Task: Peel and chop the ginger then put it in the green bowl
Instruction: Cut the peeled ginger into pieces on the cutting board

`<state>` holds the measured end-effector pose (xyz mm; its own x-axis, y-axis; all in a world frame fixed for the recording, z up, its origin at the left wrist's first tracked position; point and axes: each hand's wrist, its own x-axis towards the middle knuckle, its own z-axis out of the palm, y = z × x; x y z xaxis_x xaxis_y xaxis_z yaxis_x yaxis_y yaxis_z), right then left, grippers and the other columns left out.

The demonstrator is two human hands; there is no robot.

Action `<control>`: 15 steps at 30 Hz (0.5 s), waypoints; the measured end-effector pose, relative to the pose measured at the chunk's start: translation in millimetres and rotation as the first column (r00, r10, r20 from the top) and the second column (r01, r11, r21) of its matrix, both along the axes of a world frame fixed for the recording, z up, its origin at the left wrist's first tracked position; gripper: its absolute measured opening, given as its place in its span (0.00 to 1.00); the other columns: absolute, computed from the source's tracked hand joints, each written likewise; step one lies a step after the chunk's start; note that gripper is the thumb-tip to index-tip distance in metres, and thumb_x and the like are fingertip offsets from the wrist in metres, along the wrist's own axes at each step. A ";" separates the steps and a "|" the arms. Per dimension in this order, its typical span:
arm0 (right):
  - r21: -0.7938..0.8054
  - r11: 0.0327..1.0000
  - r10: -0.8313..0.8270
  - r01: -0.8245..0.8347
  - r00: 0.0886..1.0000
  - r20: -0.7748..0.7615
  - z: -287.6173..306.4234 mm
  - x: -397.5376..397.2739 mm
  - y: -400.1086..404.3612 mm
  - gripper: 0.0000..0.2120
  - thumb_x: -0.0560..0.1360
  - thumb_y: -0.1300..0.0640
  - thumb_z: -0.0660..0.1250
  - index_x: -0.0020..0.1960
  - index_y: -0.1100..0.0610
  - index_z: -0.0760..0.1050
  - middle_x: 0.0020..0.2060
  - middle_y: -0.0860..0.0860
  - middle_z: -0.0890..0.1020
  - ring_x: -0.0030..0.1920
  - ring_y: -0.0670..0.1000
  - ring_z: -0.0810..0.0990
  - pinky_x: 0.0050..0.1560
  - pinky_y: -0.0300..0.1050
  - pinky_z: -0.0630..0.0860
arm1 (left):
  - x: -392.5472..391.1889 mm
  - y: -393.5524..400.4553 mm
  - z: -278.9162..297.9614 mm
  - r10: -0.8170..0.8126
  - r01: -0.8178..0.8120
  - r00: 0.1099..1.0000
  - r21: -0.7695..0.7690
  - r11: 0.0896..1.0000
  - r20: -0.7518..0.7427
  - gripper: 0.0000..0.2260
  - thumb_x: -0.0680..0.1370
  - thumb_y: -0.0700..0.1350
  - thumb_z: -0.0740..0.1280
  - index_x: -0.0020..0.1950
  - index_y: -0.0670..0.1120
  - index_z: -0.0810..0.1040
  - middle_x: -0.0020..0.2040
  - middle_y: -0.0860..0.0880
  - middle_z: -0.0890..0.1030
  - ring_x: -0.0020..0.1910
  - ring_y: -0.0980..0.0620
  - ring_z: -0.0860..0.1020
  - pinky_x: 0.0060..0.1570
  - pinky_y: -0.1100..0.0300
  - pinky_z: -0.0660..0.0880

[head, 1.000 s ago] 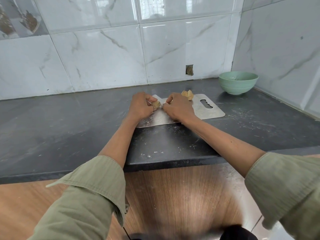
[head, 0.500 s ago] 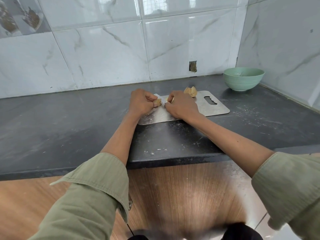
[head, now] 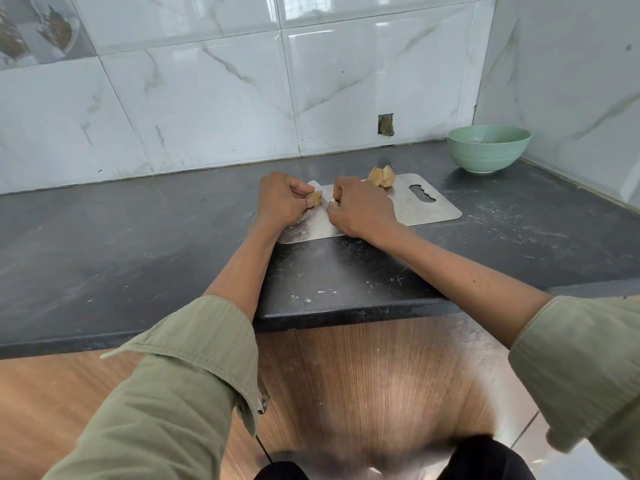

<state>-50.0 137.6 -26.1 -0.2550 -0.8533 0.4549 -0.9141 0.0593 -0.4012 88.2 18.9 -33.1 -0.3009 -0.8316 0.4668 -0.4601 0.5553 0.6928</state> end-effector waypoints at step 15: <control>0.036 0.999 0.006 -0.005 1.000 -0.031 3.3 6.0 2.8 0.10 0.78 0.49 0.64 0.53 0.55 0.75 0.48 0.54 0.83 0.50 0.59 0.81 0.45 0.48 0.74 | 1.6 -2.5 -4.6 0.021 -0.021 1.000 -0.012 1.000 -0.016 0.12 0.67 0.49 0.84 0.47 0.47 0.89 0.44 0.50 0.88 0.41 0.57 0.86 0.50 0.56 0.83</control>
